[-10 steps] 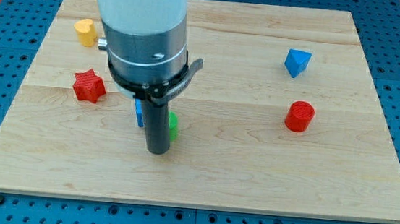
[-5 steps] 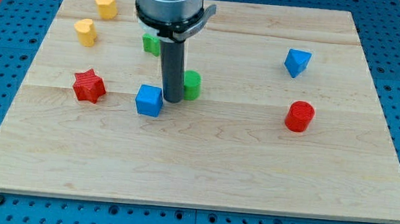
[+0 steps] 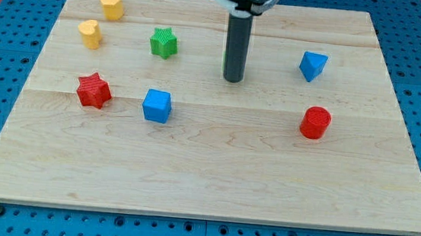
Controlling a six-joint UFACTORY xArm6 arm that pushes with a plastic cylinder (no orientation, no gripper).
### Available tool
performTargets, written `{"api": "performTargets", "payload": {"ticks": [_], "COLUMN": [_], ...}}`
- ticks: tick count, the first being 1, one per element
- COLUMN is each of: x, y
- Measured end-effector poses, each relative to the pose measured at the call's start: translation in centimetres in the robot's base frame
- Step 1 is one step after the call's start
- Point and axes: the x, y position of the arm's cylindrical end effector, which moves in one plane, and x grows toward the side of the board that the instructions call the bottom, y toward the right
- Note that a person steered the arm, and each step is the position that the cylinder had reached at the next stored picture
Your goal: Slide the green circle towards top center
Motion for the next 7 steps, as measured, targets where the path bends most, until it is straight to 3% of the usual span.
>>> {"api": "performTargets", "payload": {"ticks": [5, 7], "x": [-12.7, -8.1], "y": [2.9, 3.1]}}
